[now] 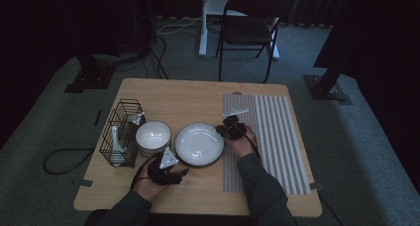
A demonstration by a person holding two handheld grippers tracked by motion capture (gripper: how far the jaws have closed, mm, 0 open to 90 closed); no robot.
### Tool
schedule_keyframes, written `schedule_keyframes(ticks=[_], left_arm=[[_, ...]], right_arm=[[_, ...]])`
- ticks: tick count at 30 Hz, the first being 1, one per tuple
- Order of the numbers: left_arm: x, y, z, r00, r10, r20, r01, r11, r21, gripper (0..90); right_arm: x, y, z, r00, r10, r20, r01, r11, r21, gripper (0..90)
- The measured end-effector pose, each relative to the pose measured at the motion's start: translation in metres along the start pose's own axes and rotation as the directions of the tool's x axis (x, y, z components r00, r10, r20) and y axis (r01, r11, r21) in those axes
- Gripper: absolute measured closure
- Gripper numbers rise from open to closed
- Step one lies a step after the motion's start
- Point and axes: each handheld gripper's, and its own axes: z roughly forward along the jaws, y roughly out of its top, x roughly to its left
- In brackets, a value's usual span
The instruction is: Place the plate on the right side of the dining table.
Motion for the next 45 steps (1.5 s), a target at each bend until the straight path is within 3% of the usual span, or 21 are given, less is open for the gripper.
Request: schedule_keyframes(ticks=[3,10,20,22,24,27,36,41,45], left_arm=[[0.0,0.001,0.001,1.0,0.0,0.002,0.0,1.0,0.002,39.6],[0.002,0.001,0.001,0.9998,-0.009,0.016,0.009,1.0,0.001,39.6],[0.004,0.002,0.001,0.9994,-0.015,0.031,0.015,0.9999,0.005,39.4],[0.005,0.002,0.001,0.9994,-0.016,0.031,0.016,0.9999,0.004,39.4],[0.005,0.002,0.001,0.9993,-0.02,0.032,0.02,0.9998,0.001,39.4],[0.006,0.003,0.001,0.9992,-0.023,0.034,0.023,0.9997,0.0,39.4],[0.006,0.003,0.001,0.9993,-0.017,0.034,0.016,0.9998,0.007,39.4],[0.006,0.003,0.001,0.9993,-0.016,0.033,0.016,0.9998,0.007,39.4],[0.006,0.003,0.001,0.9993,-0.018,0.032,0.017,0.9998,0.005,39.4]], right_arm=[[-0.006,-0.001,0.001,0.9974,0.062,-0.037,-0.063,0.998,-0.006,86.3],[-0.011,-0.003,0.001,0.9909,0.114,-0.071,-0.115,0.993,-0.011,87.6],[-0.011,-0.004,0.0,0.9892,0.134,-0.058,-0.136,0.99,-0.025,88.5],[-0.011,-0.002,-0.005,0.9894,0.135,-0.052,-0.138,0.989,-0.054,90.0],[-0.011,0.001,-0.01,0.9876,0.14,-0.071,-0.144,0.988,-0.062,90.0],[-0.008,0.006,-0.011,0.9941,0.1,-0.041,-0.102,0.994,-0.046,90.0],[-0.015,0.002,-0.001,0.9806,0.159,-0.115,-0.161,0.987,-0.008,88.5],[-0.014,0.004,-0.001,0.9819,0.163,-0.096,-0.166,0.986,-0.015,85.0],[-0.016,0.003,0.001,0.9838,0.161,-0.078,-0.161,0.987,0.012,84.0]])
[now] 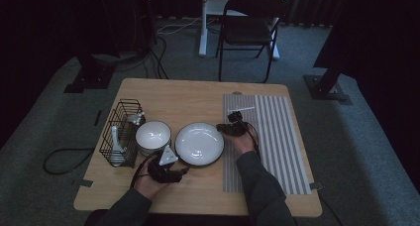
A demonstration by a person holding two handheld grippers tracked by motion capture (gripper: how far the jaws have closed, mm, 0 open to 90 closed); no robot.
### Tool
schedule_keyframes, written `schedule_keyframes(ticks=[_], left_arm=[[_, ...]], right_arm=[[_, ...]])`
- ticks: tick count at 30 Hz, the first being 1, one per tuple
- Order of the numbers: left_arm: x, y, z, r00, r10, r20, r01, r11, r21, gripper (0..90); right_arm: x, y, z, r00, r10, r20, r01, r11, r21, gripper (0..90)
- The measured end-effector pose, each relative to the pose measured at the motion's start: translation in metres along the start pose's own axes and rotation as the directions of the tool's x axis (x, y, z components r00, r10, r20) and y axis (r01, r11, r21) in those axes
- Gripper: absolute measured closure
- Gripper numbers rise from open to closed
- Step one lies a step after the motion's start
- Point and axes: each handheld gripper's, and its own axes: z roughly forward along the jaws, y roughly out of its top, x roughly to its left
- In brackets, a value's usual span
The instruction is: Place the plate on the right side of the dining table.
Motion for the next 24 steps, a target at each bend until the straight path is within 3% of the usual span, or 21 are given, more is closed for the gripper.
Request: schedule_keyframes(ticks=[3,9,19,24], left_arm=[[0.0,0.0,0.0,1.0,0.001,0.003,-0.001,1.0,0.004,39.4],[0.001,0.001,0.001,1.0,-0.004,0.008,0.004,1.0,0.008,38.7],[0.005,0.004,0.001,0.9996,-0.02,0.021,0.02,0.9998,0.004,38.7],[0.007,0.005,0.001,0.9993,-0.029,0.023,0.029,0.9996,0.003,38.7]], right_arm=[[-0.001,-0.002,0.003,0.9998,0.01,-0.015,-0.01,1.0,0.012,84.9],[0.005,-0.001,-0.002,0.9996,-0.009,0.028,0.01,1.0,-0.011,88.8],[0.003,0.0,-0.006,0.9998,0.006,0.017,-0.006,1.0,-0.007,89.2],[0.004,0.007,-0.02,0.9995,-0.004,0.03,0.005,0.999,-0.042,90.0]])
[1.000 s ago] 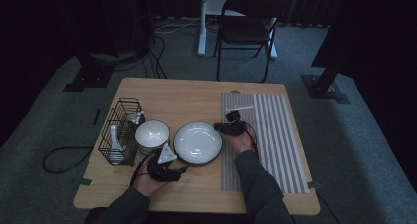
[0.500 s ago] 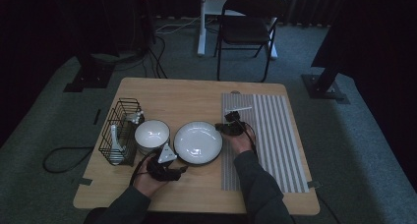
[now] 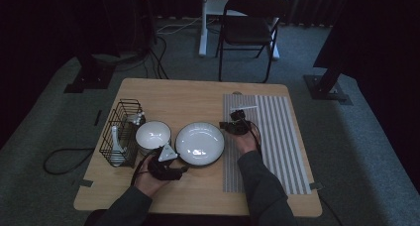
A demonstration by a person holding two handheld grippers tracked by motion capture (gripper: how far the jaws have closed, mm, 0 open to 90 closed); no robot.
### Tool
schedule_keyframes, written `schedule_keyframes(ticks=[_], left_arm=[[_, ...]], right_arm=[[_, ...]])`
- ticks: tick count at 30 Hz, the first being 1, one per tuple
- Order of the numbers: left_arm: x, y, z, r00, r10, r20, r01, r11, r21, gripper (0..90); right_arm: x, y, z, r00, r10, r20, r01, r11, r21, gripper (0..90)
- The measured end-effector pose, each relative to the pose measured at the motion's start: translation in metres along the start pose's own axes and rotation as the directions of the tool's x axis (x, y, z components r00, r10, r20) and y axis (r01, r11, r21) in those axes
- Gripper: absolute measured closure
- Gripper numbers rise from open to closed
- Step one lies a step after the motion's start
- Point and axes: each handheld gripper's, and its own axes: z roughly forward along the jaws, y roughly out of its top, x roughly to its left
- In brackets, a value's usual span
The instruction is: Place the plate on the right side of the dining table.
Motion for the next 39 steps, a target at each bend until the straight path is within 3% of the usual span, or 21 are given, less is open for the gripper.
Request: schedule_keyframes(ticks=[6,11,15,20,29,39], left_arm=[[0.0,0.0,0.0,1.0,0.004,-0.003,-0.004,1.0,0.002,38.6],[-0.001,0.0,0.0,1.0,0.004,-0.004,-0.004,1.0,0.002,38.1],[-0.001,0.0,0.0,1.0,0.006,-0.005,-0.006,1.0,0.004,37.8],[-0.002,0.0,0.001,0.9999,0.008,-0.007,-0.007,1.0,0.005,37.4],[-0.004,0.0,0.005,0.9998,0.017,-0.011,-0.016,0.9997,0.017,36.5],[-0.002,0.001,0.004,0.9999,-0.002,0.015,0.001,0.9999,0.015,38.6]], right_arm=[[-0.007,-0.003,0.01,0.9995,0.018,-0.026,-0.017,0.998,0.054,89.5],[-0.015,-0.008,0.01,0.993,0.082,-0.085,-0.08,0.996,0.035,87.6],[-0.015,-0.007,0.008,0.9909,0.084,-0.105,-0.081,0.996,0.026,86.2],[-0.011,-0.01,0.018,0.9926,0.073,-0.097,-0.067,0.995,0.07,87.0],[-0.008,-0.01,0.009,0.9961,0.07,-0.052,-0.068,0.997,0.04,88.7],[-0.009,-0.009,0.002,0.9976,0.06,-0.036,-0.058,0.998,0.032,88.7]])
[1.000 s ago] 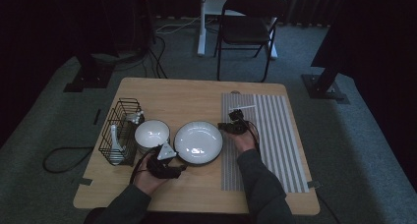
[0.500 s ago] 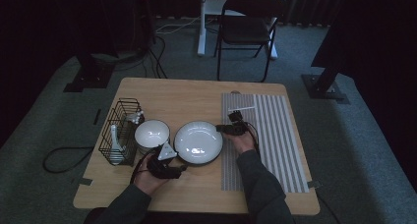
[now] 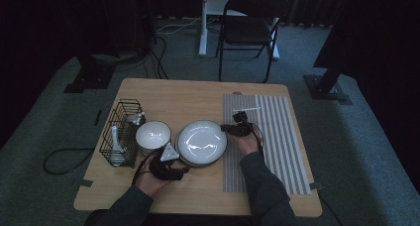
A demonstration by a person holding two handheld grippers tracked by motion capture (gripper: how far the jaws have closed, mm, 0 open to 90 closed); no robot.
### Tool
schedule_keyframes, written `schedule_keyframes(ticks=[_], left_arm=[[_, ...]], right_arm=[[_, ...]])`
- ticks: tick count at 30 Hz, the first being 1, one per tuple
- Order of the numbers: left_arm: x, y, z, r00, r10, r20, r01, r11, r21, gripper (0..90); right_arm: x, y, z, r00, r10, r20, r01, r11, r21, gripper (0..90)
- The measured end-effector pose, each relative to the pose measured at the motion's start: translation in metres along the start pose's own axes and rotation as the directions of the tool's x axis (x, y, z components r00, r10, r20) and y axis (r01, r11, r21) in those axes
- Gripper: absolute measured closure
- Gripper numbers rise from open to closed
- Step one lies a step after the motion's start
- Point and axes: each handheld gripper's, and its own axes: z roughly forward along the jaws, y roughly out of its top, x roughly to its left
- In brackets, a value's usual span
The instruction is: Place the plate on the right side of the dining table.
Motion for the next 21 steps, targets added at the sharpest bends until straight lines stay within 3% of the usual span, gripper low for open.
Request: schedule_keyframes(ticks=[9,13,16,21], left_arm=[[0.003,0.002,0.0,0.9999,-0.003,0.012,0.002,0.9999,0.014,38.5],[0.003,0.002,0.0,0.9999,0.002,0.01,-0.002,0.9999,0.015,38.5],[0.003,0.002,0.0,1.0,0.002,0.01,-0.002,0.9999,0.017,38.5],[0.002,0.002,0.0,1.0,0.003,0.001,-0.003,0.9998,0.02,38.5]], right_arm=[[-0.001,-0.001,0.002,0.9999,-0.003,-0.011,0.003,1.0,0.009,87.4],[-0.001,-0.003,0.008,0.9997,0.0,-0.023,0.001,0.999,0.041,82.8],[-0.002,-0.006,0.011,0.9992,0.001,-0.04,0.002,0.998,0.06,84.8],[0.001,-0.006,0.008,0.9999,0.01,-0.008,-0.01,0.999,0.033,87.2]])
